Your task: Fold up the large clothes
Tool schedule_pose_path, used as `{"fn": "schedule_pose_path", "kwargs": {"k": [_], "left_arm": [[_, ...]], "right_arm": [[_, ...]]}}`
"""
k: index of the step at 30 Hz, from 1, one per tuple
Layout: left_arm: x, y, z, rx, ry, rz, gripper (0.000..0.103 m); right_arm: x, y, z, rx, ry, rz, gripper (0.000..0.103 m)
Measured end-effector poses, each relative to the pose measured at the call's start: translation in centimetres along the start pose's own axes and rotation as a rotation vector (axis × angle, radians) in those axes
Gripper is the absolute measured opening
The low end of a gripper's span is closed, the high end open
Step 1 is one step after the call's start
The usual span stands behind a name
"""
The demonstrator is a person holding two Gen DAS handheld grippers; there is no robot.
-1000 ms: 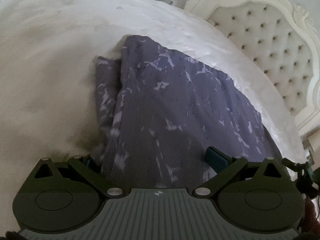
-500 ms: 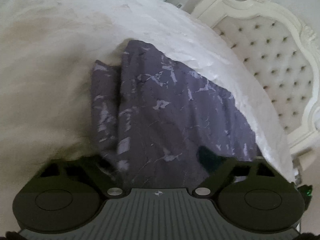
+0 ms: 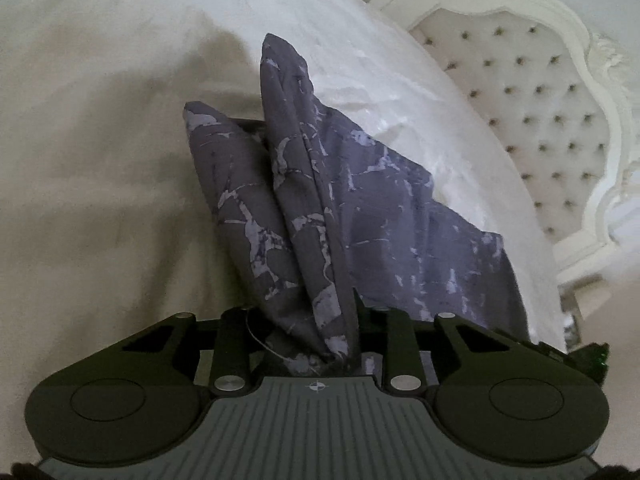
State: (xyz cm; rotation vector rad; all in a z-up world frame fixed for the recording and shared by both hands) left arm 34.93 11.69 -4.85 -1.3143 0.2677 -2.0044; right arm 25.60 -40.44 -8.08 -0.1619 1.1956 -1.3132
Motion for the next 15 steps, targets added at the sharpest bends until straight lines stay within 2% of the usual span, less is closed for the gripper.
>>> {"fn": "schedule_pose_path", "kwargs": {"k": [10, 15], "left_arm": [[-1.6, -4.8, -7.4, -0.101, 0.0, -0.03, 0.028], [-2.9, -6.7, -10.3, -0.108, 0.011, -0.019, 0.029]], "right_arm": [[1.2, -7.0, -8.0, -0.156, 0.024, -0.029, 0.05], [1.2, -10.1, -12.3, -0.193, -0.021, -0.048, 0.054]]}}
Point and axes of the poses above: each gripper's, at about its wrist camera, not at the fingertips, and y roughly the way its jaws point, x to its right, z to its top, the point moved 2 cm from there along y, roughly the way its jaws point, and after that the axes turned 9 degrees about -z, right-handed, at the moved point
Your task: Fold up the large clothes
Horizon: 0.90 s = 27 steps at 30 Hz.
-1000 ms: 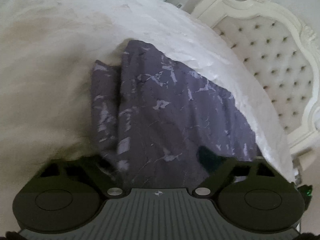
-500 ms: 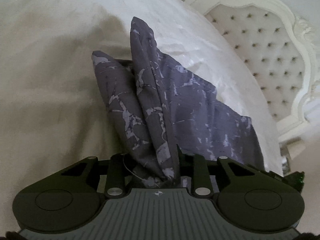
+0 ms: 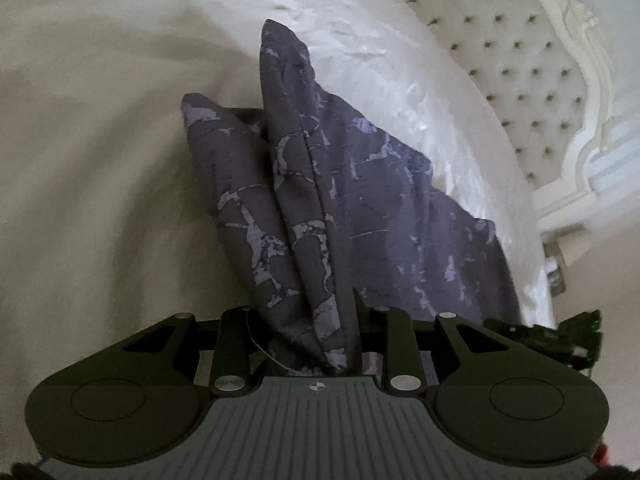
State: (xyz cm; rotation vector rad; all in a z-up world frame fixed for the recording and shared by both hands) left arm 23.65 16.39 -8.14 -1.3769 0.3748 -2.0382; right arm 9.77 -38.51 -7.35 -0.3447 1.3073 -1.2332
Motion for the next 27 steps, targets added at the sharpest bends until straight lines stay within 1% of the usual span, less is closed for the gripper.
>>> {"fn": "schedule_pose_path", "kwargs": {"k": [3, 4, 5, 8, 10, 11, 12, 13, 15, 17, 21, 24, 25, 27], "left_arm": [[-1.2, -0.5, -1.0, 0.032, 0.004, 0.035, 0.035], [-1.1, -0.2, -1.0, 0.049, 0.013, 0.061, 0.043], [-1.2, 0.0, -1.1, 0.066, 0.022, 0.087, 0.05], [-1.4, 0.6, -1.0, 0.107, 0.046, 0.128, 0.058], [-1.2, 1.0, -0.9, 0.132, 0.088, 0.154, 0.062], [-1.0, 1.1, -1.0, 0.144, 0.116, 0.168, 0.067], [-0.8, 1.1, -1.1, 0.158, 0.139, 0.184, 0.07], [-0.7, 1.1, -1.4, 0.175, 0.155, 0.2, 0.075], [-0.9, 1.3, -1.5, 0.201, 0.151, 0.21, 0.081], [-1.7, 1.3, -2.0, 0.212, 0.129, 0.215, 0.089], [-2.3, 1.8, -2.4, 0.222, 0.14, 0.23, 0.094], [-2.9, 1.7, -2.6, 0.221, 0.145, 0.224, 0.098], [-3.0, 1.7, -2.6, 0.221, 0.146, 0.219, 0.102], [-3.0, 2.0, -2.6, 0.215, 0.155, 0.217, 0.103]], "right_arm": [[-0.2, -0.7, -2.0, 0.025, -0.044, -0.039, 0.061], [-0.5, -0.6, -2.1, 0.043, -0.057, -0.062, 0.066], [-0.5, -0.7, -2.4, 0.067, -0.073, -0.091, 0.074], [-0.6, -0.5, -2.4, 0.135, -0.122, -0.184, 0.088], [-0.8, -0.7, -2.5, 0.193, -0.173, -0.25, 0.092], [-0.9, -0.6, -2.3, 0.218, -0.193, -0.277, 0.097], [-1.0, -0.4, -2.4, 0.232, -0.203, -0.29, 0.1], [-0.6, 0.1, -2.3, 0.239, -0.204, -0.296, 0.102], [-0.1, 0.5, -2.3, 0.248, -0.183, -0.285, 0.102], [0.1, 0.7, -2.4, 0.258, -0.169, -0.279, 0.103], [0.4, 0.3, -3.0, 0.27, -0.154, -0.261, 0.103], [0.8, 0.4, -3.0, 0.263, -0.123, -0.233, 0.103], [0.9, 0.5, -2.9, 0.261, -0.115, -0.227, 0.103], [1.0, 0.5, -2.9, 0.266, -0.1, -0.219, 0.103]]}}
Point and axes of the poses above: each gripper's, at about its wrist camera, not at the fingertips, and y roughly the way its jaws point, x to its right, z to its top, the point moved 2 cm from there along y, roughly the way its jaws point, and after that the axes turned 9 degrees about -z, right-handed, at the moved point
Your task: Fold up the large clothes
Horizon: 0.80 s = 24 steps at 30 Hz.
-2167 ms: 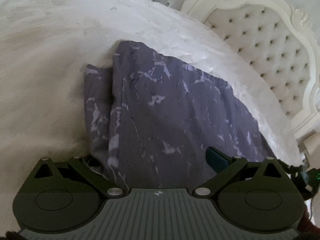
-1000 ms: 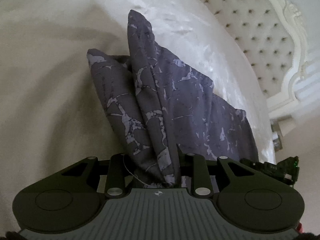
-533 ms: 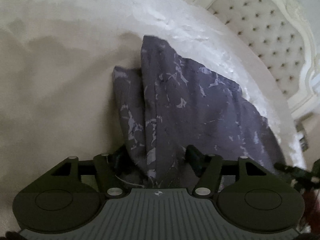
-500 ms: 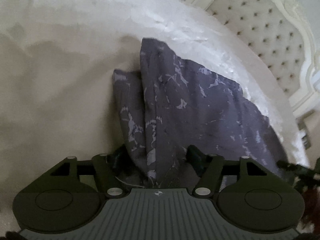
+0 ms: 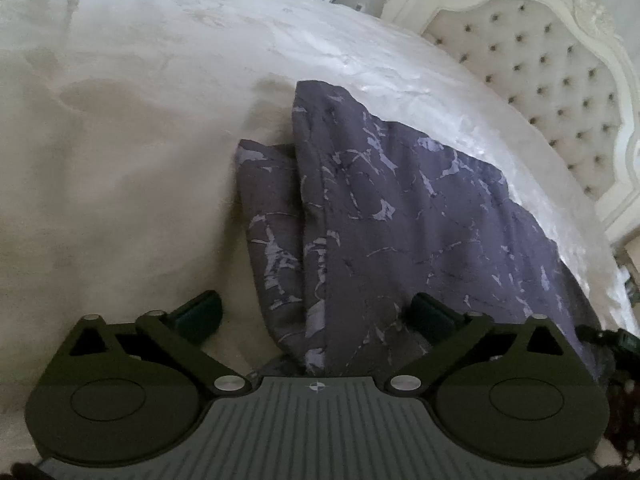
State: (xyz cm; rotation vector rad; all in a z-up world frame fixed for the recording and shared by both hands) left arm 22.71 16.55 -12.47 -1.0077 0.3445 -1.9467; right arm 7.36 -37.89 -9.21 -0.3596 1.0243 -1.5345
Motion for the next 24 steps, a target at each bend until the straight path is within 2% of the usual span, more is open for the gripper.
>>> {"fn": "schedule_pose_path", "kwargs": {"k": [8, 10, 12, 15, 18, 22, 24], "left_arm": [[-0.5, -0.6, 0.2, -0.007, -0.045, -0.021, 0.101], [-0.5, -1.6, 0.2, 0.029, -0.094, -0.007, 0.1], [0.1, -3.1, 0.1, 0.099, -0.098, 0.021, 0.1], [2.5, -6.2, -0.2, 0.226, -0.001, 0.105, 0.1], [5.9, -8.3, -0.5, 0.295, 0.109, 0.137, 0.1], [10.8, -8.4, -0.8, 0.335, 0.241, 0.148, 0.101], [13.2, -7.1, -0.6, 0.323, 0.297, 0.144, 0.1]], "right_arm": [[0.4, 0.1, -0.2, 0.018, 0.057, 0.014, 0.103], [0.4, 0.1, -0.2, 0.021, 0.058, 0.015, 0.103], [0.4, 0.1, -0.3, 0.024, 0.059, 0.015, 0.103], [0.4, 0.1, -0.4, 0.025, 0.059, 0.014, 0.103], [0.4, 0.1, -0.3, 0.025, 0.059, 0.013, 0.103], [0.4, 0.1, -0.3, 0.026, 0.056, 0.012, 0.103], [0.4, 0.0, -0.3, 0.026, 0.056, 0.012, 0.103]]}}
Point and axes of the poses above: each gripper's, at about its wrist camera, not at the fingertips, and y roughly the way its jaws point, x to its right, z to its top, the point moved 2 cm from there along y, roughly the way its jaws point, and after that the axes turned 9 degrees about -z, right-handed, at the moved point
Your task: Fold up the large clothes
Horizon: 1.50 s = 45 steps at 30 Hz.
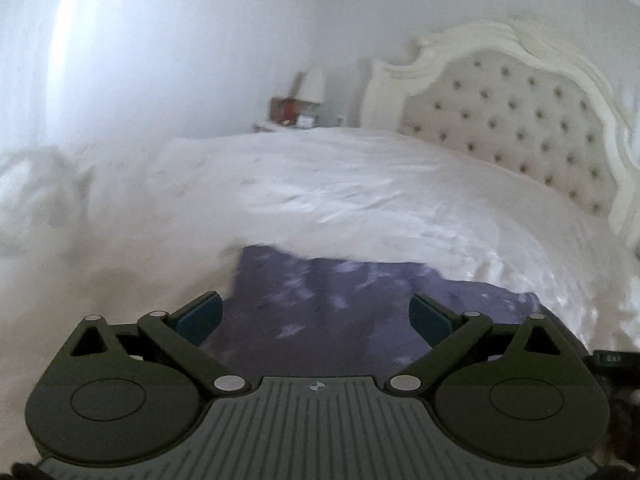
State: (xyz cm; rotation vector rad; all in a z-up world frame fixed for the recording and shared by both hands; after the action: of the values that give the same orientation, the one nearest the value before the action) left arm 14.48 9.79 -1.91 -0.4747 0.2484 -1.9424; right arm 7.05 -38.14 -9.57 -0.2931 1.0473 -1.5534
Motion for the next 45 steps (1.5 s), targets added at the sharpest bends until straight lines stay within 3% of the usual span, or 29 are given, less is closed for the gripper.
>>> {"fn": "schedule_pose_path", "kwargs": {"k": [3, 5, 6, 8, 11, 14, 20, 23, 26, 29, 31, 36, 39, 43, 45], "left_arm": [[3.0, 2.8, 0.4, -0.057, 0.024, -0.103, 0.096], [4.7, 4.4, 0.7, -0.066, 0.032, -0.133, 0.075], [5.5, 5.4, 0.7, -0.074, 0.045, -0.128, 0.07], [6.6, 7.2, 0.7, -0.107, 0.051, -0.081, 0.046], [7.0, 9.6, 0.5, -0.156, -0.013, -0.078, 0.028], [7.2, 11.7, 0.0, -0.186, -0.033, -0.078, 0.022], [8.0, 16.5, -2.7, -0.308, 0.018, -0.017, 0.021], [8.1, 17.5, -3.5, -0.324, 0.052, -0.001, 0.021], [8.5, 17.3, -3.3, -0.334, 0.089, 0.015, 0.021], [8.1, 16.4, -2.8, -0.33, 0.038, 0.01, 0.021], [8.3, 15.1, -2.9, -0.327, 0.007, -0.002, 0.021], [9.6, 11.5, -4.4, -0.332, 0.039, -0.033, 0.023], [10.0, 9.6, -5.5, -0.328, 0.046, -0.04, 0.039], [10.2, 8.4, -6.5, -0.32, 0.016, -0.055, 0.075], [10.6, 8.2, -6.9, -0.307, 0.032, -0.052, 0.079]], "right_arm": [[0.0, 0.0, 0.0, 0.0, 0.0, 0.0, 0.103], [0.0, 0.0, 0.0, 0.0, 0.0, 0.0, 0.103], [0.0, 0.0, 0.0, 0.001, -0.001, 0.0, 0.103], [0.0, 0.0, 0.0, 0.0, -0.001, 0.0, 0.103], [0.0, 0.0, 0.0, 0.001, -0.001, 0.0, 0.103], [0.0, 0.0, 0.0, 0.003, -0.002, 0.001, 0.103], [0.0, 0.1, 0.0, 0.007, -0.001, 0.005, 0.103], [0.2, 0.2, 0.1, 0.012, 0.006, 0.01, 0.103], [0.1, 0.3, 0.1, 0.013, 0.003, 0.012, 0.103], [0.2, 0.3, 0.1, 0.013, 0.005, 0.015, 0.103], [0.2, 0.3, 0.1, 0.014, 0.006, 0.017, 0.103], [0.2, 0.4, 0.2, 0.013, 0.005, 0.017, 0.103], [0.2, 0.4, 0.2, 0.013, 0.005, 0.017, 0.103], [0.2, 0.4, 0.1, 0.014, 0.005, 0.017, 0.103], [0.2, 0.4, 0.2, 0.013, 0.005, 0.017, 0.103]]}}
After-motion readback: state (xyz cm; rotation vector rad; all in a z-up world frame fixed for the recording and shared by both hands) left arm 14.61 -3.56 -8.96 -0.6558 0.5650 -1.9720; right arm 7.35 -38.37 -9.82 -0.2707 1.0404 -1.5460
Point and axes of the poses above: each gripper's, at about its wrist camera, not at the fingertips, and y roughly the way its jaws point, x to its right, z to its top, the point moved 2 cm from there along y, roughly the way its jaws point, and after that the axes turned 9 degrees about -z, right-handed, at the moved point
